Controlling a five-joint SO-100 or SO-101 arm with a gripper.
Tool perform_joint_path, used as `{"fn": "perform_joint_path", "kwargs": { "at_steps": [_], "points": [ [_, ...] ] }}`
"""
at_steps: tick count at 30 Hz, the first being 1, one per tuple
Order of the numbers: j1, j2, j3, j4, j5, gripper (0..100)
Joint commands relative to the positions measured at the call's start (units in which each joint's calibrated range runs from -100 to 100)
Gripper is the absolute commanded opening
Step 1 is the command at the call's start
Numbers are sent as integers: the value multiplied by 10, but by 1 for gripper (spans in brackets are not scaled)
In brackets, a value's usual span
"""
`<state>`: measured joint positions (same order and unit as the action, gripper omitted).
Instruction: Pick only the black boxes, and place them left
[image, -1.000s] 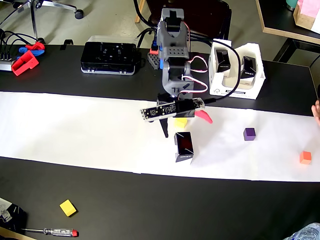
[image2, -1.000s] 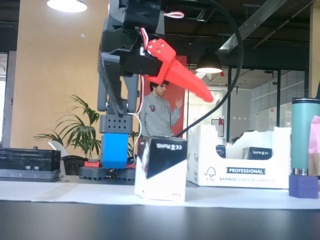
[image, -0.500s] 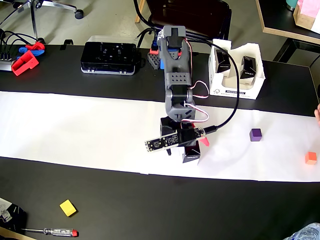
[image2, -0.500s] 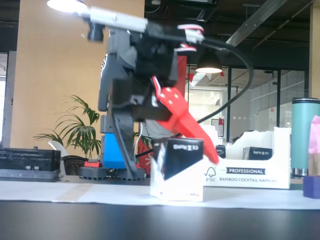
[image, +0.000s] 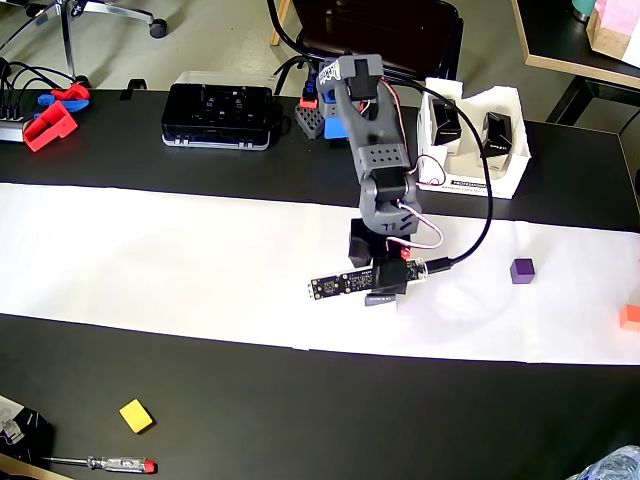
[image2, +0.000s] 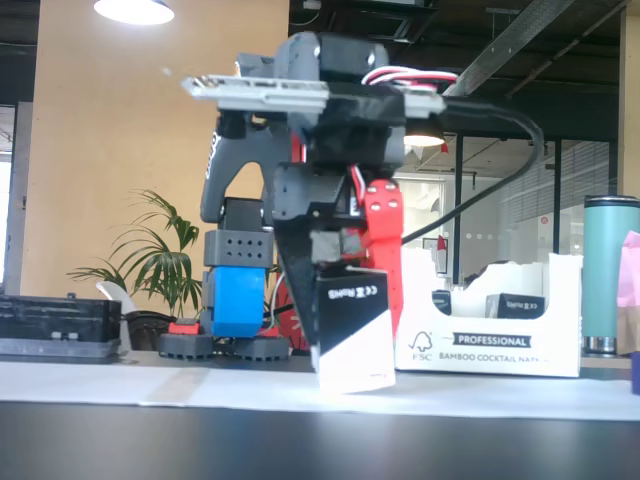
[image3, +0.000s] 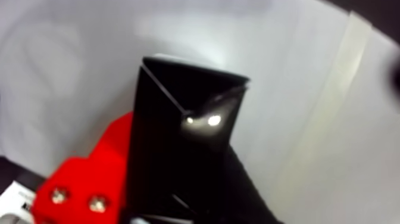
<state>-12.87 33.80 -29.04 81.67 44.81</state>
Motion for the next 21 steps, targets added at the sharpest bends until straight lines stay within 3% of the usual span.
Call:
{"fn": "perform_joint_path", "kwargs": {
  "at_steps": [1, 8, 21],
  "points": [
    [-27, -104, -95, 136, -10, 13],
    [-71, -232, -64, 155, -14, 13],
    [-259, -476, 129, 151, -138, 13]
  ]
}}
